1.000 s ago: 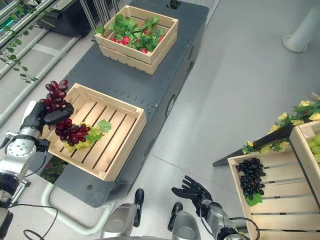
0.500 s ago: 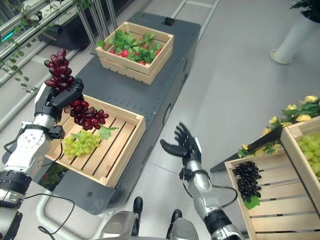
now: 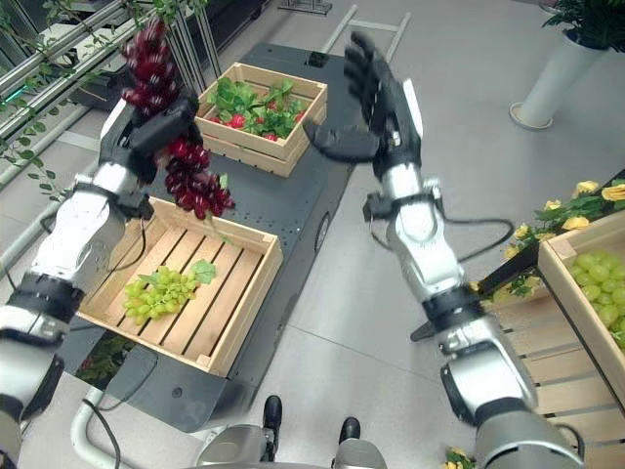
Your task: Pick up the fruits from the basket on one side to the basket on the other side
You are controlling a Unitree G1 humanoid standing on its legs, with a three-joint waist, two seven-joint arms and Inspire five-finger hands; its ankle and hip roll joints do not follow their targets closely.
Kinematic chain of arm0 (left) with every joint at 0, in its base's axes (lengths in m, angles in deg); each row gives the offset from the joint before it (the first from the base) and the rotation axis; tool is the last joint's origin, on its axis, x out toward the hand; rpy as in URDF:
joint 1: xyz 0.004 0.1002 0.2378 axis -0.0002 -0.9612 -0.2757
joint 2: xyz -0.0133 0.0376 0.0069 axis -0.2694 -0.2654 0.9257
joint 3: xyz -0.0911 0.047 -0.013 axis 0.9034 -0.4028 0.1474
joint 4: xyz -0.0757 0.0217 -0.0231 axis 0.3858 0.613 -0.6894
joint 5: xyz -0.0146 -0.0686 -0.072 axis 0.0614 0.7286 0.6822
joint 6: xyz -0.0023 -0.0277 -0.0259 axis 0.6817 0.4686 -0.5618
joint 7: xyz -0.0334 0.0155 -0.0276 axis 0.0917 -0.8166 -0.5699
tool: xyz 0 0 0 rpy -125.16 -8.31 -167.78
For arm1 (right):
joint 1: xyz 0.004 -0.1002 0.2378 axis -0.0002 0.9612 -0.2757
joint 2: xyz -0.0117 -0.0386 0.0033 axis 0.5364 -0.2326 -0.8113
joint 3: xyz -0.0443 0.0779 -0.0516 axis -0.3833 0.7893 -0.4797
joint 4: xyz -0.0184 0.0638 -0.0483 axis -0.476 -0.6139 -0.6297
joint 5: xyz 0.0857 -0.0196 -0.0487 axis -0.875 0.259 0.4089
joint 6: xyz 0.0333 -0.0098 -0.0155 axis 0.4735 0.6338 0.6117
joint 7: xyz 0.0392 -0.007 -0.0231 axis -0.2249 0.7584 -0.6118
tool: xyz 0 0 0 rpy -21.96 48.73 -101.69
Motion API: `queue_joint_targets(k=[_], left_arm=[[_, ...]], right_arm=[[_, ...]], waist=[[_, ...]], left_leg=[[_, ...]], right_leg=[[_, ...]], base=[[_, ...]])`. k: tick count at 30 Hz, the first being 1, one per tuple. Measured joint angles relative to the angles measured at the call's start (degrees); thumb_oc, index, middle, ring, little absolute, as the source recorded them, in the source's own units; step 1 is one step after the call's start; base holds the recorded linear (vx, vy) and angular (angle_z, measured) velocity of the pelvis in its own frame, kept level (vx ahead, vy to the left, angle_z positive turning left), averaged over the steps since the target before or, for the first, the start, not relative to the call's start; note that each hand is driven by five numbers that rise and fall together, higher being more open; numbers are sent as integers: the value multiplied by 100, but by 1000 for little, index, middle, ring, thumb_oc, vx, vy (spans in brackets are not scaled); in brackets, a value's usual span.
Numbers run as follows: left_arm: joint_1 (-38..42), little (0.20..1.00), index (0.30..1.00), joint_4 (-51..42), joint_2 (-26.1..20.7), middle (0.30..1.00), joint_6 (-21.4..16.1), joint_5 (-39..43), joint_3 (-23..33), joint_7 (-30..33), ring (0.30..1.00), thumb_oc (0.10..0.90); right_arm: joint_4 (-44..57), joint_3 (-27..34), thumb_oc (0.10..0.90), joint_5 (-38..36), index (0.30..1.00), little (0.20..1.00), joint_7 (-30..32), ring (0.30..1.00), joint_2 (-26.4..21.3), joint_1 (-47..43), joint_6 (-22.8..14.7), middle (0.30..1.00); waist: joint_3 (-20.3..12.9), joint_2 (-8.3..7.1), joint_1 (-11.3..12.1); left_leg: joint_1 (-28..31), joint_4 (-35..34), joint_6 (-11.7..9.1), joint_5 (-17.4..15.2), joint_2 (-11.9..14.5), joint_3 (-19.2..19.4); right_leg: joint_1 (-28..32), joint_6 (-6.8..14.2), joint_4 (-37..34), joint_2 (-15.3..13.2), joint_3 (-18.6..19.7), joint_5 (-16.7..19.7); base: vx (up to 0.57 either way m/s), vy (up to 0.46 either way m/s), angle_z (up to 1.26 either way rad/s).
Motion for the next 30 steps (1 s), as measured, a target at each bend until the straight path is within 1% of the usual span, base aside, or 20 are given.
queue_joint_targets(k=[1, 2, 3, 4, 6, 7, 9, 12, 14, 16, 20, 23, 26, 30], left_arm=[[59, 300, 300, -1, 44, 300, 0, 61, 0, -5, 300, 400], [190, 300, 300, -1, 171, 300, 0, 161, 0, -6, 300, 400], [294, 300, 300, -3, 267, 300, -2, 268, 0, -23, 300, 400], [331, 300, 300, -8, 306, 300, -4, 296, 0, -32, 300, 400], [517, 300, 300, -6, 496, 300, -4, 298, -2, -71, 300, 400], [570, 300, 300, -5, 538, 300, -5, 300, -7, -104, 300, 400], [733, 300, 300, -3, 570, 300, -8, 482, -161, -168, 300, 400], [776, 300, 300, -13, 672, 300, -11, 518, -227, -199, 300, 400], [777, 300, 300, -12, 690, 300, -11, 518, -230, -197, 300, 400], [785, 300, 300, -12, 702, 300, -11, 521, -230, -179, 300, 400], [803, 300, 300, -13, 799, 300, -11, 525, -230, -158, 300, 400], [807, 300, 300, -13, 856, 300, -11, 525, -249, -132, 300, 400], [816, 300, 300, -14, 859, 300, -11, 523, -418, -153, 300, 400], [816, 300, 300, -17, 860, 300, -10, 522, -563, -316, 300, 400]], right_arm=[[-29, 0, 800, -105, 900, 900, -64, 900, -21, -40, 44, 900], [-80, -9, 800, -280, 900, 900, -224, 900, -91, -91, 191, 900], [-197, -95, 800, -529, 900, 900, -412, 900, -138, -192, 443, 900], [-236, -127, 800, -615, 900, 900, -490, 900, -138, -212, 548, 900], [-474, -267, 800, -963, 900, 900, -840, 900, -140, -329, 958, 900], [-600, -393, 800, -1064, 900, 900, -938, 900, -140, -429, 1098, 900], [-688, -582, 800, -1344, 900, 900, -1124, 900, -109, -531, 1350, 900], [-669, -636, 800, -1754, 900, 900, -1437, 900, -26, -534, 1646, 900], [-669, -636, 800, -1940, 900, 900, -1460, 900, -14, -534, 1727, 900], [-669, -636, 800, -1942, 900, 900, -1471, 900, 9, -534, 1788, 900], [-669, -635, 800, -2144, 900, 900, -1472, 900, 34, -534, 1799, 900], [-662, -635, 800, -2168, 900, 900, -1470, 900, 190, -534, 1804, 900], [-649, -635, 800, -2168, 900, 900, -1468, 900, 372, -534, 1806, 900], [-603, -636, 800, -2167, 900, 900, -1461, 900, 381, -534, 1808, 900]], waist=[[-7, -2, -3], [-55, -3, -3], [-138, -4, -2], [-169, -5, -16], [-184, -9, -24], [-187, -8, -22], [-201, -10, -20], [-201, -10, -17], [-202, -11, -24], [-202, -11, -26], [-202, -13, -47], [-208, -23, -98], [-223, -50, -180], [-225, -53, -194]], left_leg=[[29, -40, 1, 12, 0, -1], [57, -130, 4, 59, 2, -3], [62, -253, 4, 122, -9, -7], [65, -296, 6, 146, -6, -7], [77, -335, 7, 165, 6, -12], [67, -340, 5, 165, 7, -13], [2, -347, -5, 173, 23, -1], [-2, -380, -8, 175, 29, 5], [-8, -381, -8, 175, 26, 6], [-13, -382, -9, 174, 24, 8], [-9, -382, -9, 174, 26, 24], [2, -383, -9, 173, 31, 46], [10, -383, -9, 173, 31, 53], [30, -383, -9, 173, 36, 105]], right_leg=[[10, 0, 0, 3, 0, 0], [1, 0, -4, 5, -5, 0], [-53, 0, -4, 9, -6, 0], [-71, 0, -4, 11, -6, 0], [-88, 2, -6, 12, -3, 1], [-108, 3, -6, 12, 1, 2], [-184, 5, -6, 19, 7, 4], [-216, 2, -5, 26, 35, 6], [-236, 2, -5, 19, 43, 6], [-250, 3, -4, 13, 49, 7], [-256, 3, -4, 16, 108, 7], [-261, 6, -4, 21, 162, 22], [-262, 11, -5, 21, 184, 38], [-271, 9, -5, 21, 233, 59]], base=[[-33, -82, -1], [-51, -94, 1], [-45, -74, 1], [-84, -109, 0], [-78, -92, -3], [-44, -58, -5], [-28, -49, -5], [-17, -36, -5], [-9, -18, -6], [-7, -12, -6], [-1, -2, -1], [-7, -6, -5], [-5, -2, -2], [-8, -2, -8]])
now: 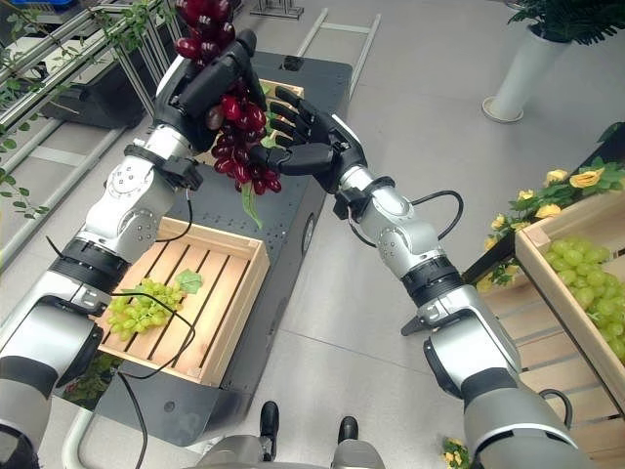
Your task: Pick up the fruits from the basket on one side to the basket on the other side
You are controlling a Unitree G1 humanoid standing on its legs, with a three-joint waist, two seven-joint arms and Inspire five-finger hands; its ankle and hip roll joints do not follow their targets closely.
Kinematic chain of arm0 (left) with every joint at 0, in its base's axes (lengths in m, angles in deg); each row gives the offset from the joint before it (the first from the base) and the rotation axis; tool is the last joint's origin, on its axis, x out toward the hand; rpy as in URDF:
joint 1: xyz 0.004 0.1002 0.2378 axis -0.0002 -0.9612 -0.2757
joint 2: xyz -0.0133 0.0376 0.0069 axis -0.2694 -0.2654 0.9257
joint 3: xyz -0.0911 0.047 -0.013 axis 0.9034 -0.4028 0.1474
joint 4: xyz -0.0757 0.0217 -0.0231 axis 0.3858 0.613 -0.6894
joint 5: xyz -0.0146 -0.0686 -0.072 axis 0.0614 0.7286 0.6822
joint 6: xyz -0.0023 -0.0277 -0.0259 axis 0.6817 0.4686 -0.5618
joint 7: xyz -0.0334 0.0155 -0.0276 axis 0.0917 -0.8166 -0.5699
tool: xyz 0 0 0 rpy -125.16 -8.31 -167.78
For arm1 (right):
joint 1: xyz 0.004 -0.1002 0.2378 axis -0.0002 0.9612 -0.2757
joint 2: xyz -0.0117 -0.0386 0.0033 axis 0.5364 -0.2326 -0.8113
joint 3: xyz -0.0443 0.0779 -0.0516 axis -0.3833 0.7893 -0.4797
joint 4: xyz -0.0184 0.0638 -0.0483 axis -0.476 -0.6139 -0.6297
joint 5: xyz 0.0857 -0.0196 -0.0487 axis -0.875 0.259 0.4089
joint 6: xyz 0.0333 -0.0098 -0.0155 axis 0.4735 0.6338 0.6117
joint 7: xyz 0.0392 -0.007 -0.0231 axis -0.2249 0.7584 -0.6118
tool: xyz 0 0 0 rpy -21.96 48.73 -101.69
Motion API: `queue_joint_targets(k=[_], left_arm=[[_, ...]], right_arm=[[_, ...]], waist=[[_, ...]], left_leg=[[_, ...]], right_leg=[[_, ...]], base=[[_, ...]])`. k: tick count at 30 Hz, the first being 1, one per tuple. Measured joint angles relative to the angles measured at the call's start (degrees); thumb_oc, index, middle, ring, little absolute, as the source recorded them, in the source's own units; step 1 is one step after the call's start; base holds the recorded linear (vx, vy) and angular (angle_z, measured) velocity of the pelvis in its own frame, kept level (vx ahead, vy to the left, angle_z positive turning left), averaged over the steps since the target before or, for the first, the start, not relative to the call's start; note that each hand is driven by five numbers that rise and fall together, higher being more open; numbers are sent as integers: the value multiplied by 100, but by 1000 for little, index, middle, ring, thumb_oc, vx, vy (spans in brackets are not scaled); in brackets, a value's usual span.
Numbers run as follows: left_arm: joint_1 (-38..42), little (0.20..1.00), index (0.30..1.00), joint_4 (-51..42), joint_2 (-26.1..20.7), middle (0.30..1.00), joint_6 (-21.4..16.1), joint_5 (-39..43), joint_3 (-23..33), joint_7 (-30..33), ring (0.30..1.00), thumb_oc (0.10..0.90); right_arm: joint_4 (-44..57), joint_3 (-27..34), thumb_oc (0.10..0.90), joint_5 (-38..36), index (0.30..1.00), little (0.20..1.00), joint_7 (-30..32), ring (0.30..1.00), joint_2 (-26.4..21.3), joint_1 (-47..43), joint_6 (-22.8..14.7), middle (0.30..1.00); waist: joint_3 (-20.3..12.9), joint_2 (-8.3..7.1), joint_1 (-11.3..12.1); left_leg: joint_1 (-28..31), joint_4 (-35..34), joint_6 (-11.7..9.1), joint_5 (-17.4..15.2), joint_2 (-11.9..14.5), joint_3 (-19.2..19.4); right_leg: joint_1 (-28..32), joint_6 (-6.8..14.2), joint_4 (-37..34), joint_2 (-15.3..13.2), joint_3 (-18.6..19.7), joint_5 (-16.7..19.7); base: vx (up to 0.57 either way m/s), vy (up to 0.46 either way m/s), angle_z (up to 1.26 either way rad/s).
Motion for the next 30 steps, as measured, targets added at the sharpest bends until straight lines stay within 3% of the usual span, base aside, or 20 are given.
queue_joint_targets(k=[13, 19, 30], left_arm=[[153, 300, 300, 0, -20, 300, 0, -4, -99, -636, 300, 400], [155, 300, 300, 0, -80, 300, 1, -4, -111, -870, 300, 400], [156, 300, 300, 4, -203, 300, 1, 401, -254, -1246, 300, 400]], right_arm=[[-1, -28, 800, 57, 900, 900, 60, 900, -35, -26, 128, 900], [-225, -413, 800, 71, 900, 900, 64, 900, -128, -518, 542, 900], [-676, -413, 800, -137, 900, 900, -446, 900, -45, -603, 706, 900]], waist=[[-1, -2, -43], [-1, -2, -77], [-4, -7, -43]], left_leg=[[27, 0, 0, 0, 11, 83], [33, 0, 0, 0, 12, 89], [42, 0, 0, 0, 14, 97]], right_leg=[[-15, -7, 0, 7, 88, 26], [-18, -8, 0, 6, 97, 37], [-15, -7, 1, 6, 98, 44]], base=[[-1, 2, -3], [0, 0, 0], [0, 0, 0]])
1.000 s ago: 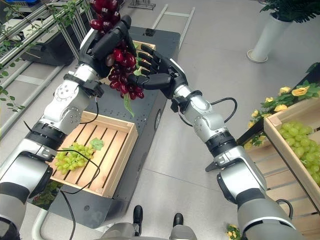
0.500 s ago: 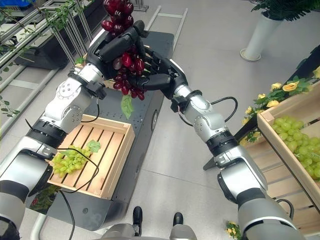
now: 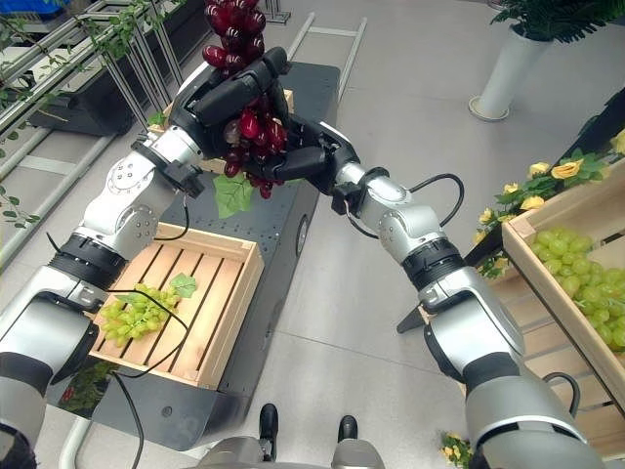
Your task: Pick up the fruits from the basket on one side to the basket on the other side
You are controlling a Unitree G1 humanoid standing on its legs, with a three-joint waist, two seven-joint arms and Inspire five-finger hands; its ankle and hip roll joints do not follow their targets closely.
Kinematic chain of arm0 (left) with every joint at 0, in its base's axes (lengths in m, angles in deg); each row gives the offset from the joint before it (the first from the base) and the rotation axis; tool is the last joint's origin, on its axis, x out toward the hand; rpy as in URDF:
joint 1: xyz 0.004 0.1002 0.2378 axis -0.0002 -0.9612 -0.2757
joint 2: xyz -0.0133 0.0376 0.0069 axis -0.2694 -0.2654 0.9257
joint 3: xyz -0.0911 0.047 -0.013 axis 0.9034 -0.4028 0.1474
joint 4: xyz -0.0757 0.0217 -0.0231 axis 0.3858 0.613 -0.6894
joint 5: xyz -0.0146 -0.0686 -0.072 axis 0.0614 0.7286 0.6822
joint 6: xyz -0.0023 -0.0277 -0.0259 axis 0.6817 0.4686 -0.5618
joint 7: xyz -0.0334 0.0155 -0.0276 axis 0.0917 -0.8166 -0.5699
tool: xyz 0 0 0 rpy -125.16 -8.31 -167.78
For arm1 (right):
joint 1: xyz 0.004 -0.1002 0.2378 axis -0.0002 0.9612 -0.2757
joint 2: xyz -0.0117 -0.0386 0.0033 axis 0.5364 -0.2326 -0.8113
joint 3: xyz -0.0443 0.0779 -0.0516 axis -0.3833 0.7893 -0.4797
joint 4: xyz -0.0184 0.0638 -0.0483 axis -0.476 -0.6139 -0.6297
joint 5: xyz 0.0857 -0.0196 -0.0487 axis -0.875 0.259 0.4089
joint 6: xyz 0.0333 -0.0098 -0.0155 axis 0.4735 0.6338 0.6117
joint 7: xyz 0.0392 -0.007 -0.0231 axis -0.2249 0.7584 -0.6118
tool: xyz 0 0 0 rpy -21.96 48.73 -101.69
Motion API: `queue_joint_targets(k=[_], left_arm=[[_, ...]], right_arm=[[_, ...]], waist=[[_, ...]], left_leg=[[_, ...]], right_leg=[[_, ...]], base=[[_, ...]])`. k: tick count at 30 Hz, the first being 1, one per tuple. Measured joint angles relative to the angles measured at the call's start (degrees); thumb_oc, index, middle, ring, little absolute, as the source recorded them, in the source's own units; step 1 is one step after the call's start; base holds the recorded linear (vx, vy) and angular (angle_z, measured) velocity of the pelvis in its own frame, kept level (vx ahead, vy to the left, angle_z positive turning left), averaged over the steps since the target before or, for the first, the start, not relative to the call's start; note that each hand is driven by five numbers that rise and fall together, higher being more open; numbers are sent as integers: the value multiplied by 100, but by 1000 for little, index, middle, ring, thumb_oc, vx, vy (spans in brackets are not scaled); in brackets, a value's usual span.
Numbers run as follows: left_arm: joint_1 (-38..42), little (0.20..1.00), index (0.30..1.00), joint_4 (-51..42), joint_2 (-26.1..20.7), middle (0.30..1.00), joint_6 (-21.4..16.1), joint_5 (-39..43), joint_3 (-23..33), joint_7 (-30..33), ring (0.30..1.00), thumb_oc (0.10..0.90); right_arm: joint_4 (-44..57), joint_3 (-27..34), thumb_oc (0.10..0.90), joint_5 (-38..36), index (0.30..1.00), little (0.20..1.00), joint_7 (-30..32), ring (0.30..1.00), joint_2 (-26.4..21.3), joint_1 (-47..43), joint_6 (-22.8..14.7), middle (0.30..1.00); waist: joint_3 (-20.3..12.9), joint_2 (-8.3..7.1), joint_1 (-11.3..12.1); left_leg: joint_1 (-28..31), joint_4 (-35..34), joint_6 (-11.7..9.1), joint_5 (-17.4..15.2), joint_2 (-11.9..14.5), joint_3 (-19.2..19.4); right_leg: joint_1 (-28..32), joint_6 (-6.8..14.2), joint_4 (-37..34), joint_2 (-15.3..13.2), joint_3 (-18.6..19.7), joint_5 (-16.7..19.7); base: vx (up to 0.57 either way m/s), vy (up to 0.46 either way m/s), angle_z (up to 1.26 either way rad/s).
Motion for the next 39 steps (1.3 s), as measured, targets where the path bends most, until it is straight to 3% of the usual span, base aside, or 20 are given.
queue_joint_targets(k=[6, 7, 8, 10, 12, 19, 25, 27, 28, 34, 39], left_arm=[[2, 300, 300, 7, -15, 300, -1, 170, 10, -1, 300, 400], [2, 300, 300, 28, -12, 300, -1, 210, 37, 7, 300, 400], [4, 300, 300, 41, -12, 300, -2, 215, 45, 10, 300, 400], [52, 300, 300, 154, -4, 300, -5, 224, 53, 49, 300, 400], [127, 300, 300, 256, -3, 300, -5, 227, 66, 142, 300, 400], [199, 300, 300, 185, 220, 300, -110, 225, 234, 294, 300, 400], [205, 300, 300, 186, 349, 300, -110, 150, 234, 301, 300, 400], [205, 538, 538, 194, 389, 538, -108, 147, 234, 301, 538, 558], [205, 900, 900, 199, 398, 900, -108, 147, 234, 302, 900, 800], [205, 900, 900, 228, 408, 900, -7, 30, 234, 396, 900, 800], [207, 900, 900, 561, 411, 900, 54, -303, 344, 834, 900, 800]], right_arm=[[1, 0, 800, -499, 900, 900, -261, 900, 160, 3, -125, 900], [1, 0, 723, -513, 785, 785, -267, 785, 229, 5, -174, 785], [1, 0, 689, -519, 733, 733, -267, 733, 253, 5, -200, 733], [1, 0, 488, -532, 432, 432, -268, 432, 317, 5, -302, 432], [1, 0, 400, -533, 300, 300, -268, 300, 395, 5, -392, 300], [-8, 28, 400, -731, 300, 300, -86, 300, 490, 62, -645, 300], [-34, 42, 400, -732, 300, 300, 83, 300, 450, 82, -647, 300], [-52, 43, 400, -733, 300, 300, 83, 300, 427, 87, -647, 300], [-53, 43, 400, -732, 300, 300, 83, 300, 420, 90, -647, 300], [-177, 47, 400, -731, 300, 300, 95, 300, 441, 117, -647, 300], [-161, 41, 400, -724, 300, 300, 110, 300, 506, 283, -647, 300]], waist=[[0, 0, -13], [0, 0, -16], [0, 0, -16], [0, 0, -13], [0, 0, -14], [-1, -2, 47], [-1, -2, 30], [-1, -2, 26], [-1, -2, 16], [-1, -1, -3], [-2, -1, -31]], left_leg=[[21, 0, 0, 0, 3, 8], [28, 0, 0, 0, 4, 15], [31, 0, 0, 0, 4, 17], [40, 0, 0, 0, 6, 27], [43, 0, 0, 0, 7, 31], [44, 0, 0, 0, 4, 30], [47, 0, 0, 0, 3, 41], [49, 0, 0, 0, 4, 46], [51, 0, 0, 0, 4, 55], [69, 0, -2, -1, 4, 95], [73, 0, -3, -2, 14, 142]], right_leg=[[15, 0, 0, 3, 5, 1], [19, 0, 0, 3, 9, 1], [21, -1, 0, 3, 9, 1], [26, -1, -1, 3, 11, 2], [26, -3, -1, 3, 12, 4], [25, -3, -1, 3, 24, 5], [23, -3, -1, 6, 27, 6], [22, -3, -1, 6, 28, 6], [21, -3, -1, 7, 30, 6], [17, -9, -1, 16, 58, 10], [-11, -14, -1, 23, 139, 28]], base=[[0, 0, 0], [0, 0, 0], [0, 0, 0], [0, 0, 0], [0, 0, 0], [0, 0, 0], [0, 0, 0], [0, 0, 0], [0, -3, -3], [-10, -4, -4], [-13, -1, -7]])
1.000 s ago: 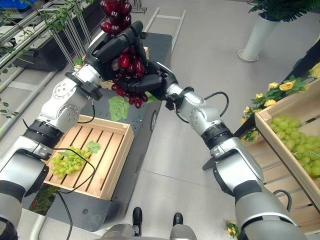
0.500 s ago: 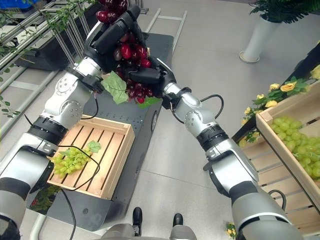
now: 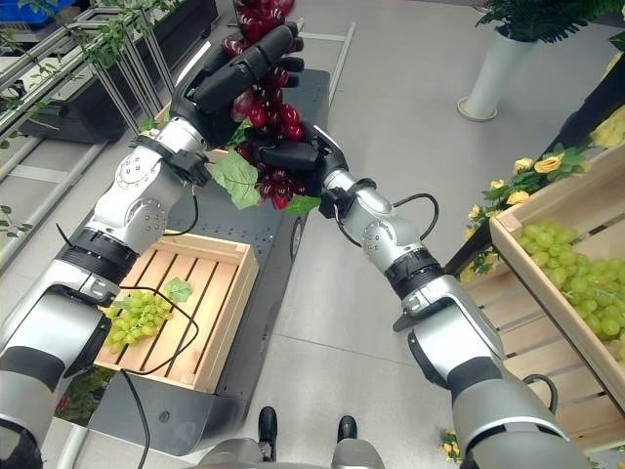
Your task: Pick up the fruits from the basket on one side to the basket on the other side
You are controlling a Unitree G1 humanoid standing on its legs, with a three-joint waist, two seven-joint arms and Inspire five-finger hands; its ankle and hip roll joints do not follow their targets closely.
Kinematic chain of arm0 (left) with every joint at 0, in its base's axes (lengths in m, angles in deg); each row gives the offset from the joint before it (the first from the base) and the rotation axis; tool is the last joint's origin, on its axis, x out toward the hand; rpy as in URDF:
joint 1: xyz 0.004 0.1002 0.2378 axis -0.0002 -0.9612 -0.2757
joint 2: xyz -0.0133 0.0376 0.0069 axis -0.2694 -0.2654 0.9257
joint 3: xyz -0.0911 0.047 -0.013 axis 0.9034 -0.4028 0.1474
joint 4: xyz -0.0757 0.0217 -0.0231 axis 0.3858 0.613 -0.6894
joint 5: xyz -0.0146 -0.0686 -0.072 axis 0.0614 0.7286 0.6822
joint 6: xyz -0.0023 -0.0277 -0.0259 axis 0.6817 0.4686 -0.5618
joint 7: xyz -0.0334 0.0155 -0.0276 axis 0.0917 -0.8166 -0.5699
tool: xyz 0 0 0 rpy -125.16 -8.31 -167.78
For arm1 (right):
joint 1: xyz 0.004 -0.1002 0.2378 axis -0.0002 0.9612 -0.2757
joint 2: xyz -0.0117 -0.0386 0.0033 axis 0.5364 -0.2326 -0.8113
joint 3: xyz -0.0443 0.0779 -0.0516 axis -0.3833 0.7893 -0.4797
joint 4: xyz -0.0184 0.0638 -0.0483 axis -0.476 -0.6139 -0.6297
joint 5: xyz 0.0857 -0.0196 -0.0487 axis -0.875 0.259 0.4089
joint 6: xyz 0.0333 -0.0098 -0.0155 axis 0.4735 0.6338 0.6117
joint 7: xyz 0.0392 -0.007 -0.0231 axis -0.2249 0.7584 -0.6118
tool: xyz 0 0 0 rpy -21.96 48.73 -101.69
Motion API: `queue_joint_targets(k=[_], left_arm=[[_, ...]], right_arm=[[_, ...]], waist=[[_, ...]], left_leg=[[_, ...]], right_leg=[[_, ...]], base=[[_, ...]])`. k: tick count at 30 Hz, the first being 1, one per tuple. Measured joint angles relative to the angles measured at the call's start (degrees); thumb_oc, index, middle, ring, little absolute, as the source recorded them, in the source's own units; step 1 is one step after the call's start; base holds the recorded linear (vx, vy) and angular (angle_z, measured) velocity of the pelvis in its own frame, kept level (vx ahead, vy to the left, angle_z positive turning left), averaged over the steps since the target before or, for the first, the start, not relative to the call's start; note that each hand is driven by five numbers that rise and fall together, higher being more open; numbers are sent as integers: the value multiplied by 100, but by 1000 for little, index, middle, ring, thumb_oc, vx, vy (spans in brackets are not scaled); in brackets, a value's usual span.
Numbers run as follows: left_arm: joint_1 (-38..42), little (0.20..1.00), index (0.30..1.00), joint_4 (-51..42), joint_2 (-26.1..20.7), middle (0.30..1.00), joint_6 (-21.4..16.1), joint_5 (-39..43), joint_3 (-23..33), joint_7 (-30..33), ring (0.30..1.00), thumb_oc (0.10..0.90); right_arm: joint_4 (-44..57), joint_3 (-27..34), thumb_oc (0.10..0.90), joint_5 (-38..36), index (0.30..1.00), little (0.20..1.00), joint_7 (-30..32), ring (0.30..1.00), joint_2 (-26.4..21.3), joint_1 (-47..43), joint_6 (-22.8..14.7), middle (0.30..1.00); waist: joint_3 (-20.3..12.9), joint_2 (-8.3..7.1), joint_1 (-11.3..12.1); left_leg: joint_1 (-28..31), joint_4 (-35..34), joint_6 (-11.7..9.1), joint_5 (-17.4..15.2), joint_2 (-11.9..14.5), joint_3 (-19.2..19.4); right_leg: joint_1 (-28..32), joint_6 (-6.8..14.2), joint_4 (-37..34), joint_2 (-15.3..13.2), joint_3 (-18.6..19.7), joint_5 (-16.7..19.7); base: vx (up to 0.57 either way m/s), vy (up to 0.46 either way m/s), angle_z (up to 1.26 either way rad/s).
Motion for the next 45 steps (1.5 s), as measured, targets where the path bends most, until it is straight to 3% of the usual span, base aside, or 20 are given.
queue_joint_targets(k=[7, 21, 26, 36, 45], left_arm=[[-4, 900, 900, 1152, -22, 900, 348, -258, 589, 774, 900, 800], [-316, 900, 900, 1358, -17, 900, 354, -556, 812, 992, 900, 800], [-672, 900, 900, 1349, -6, 900, 353, -602, 831, 995, 900, 800], [-2236, 900, 900, 774, 233, 900, 282, -1203, 938, 1040, 900, 800], [-3958, 900, 900, 188, 808, 900, -272, -1532, 1228, 1093, 900, 800]], right_arm=[[16, 5, 400, 0, 300, 300, 0, 300, 39, 26, -1, 300], [280, 215, 400, 27, 300, 300, 0, 300, -20, 390, -1, 300], [280, 241, 400, 256, 300, 300, 1, 300, -20, 871, -1, 300], [379, 602, 400, 487, 300, 300, 2, 300, 61, 2481, -1, 300], [452, 1032, 400, 1178, 300, 300, 8, 300, 177, 3870, -177, 300]], waist=[[0, 0, -64], [-4, -7, -75], [-70, -121, -88], [-131, -226, -91], [-246, -397, -203]], left_leg=[[-10, -1, -11, -6, 57, 10], [-2, -3, -11, -7, 60, 16], [1, -4, -13, -8, 63, 38], [52, -7, -18, -30, 64, 168], [77, -8, -24, -73, 68, 320]], right_leg=[[-60, -24, 0, 26, 31, 60], [-57, -25, 1, 34, 52, 74], [-69, -25, 0, 36, 87, 75], [-81, -19, 0, 44, 229, 89], [-136, -20, -1, 59, 358, 115]], base=[[0, -2, -8], [0, 0, 0], [6, 9, -2], [8, 24, -6], [28, 13, -10]])
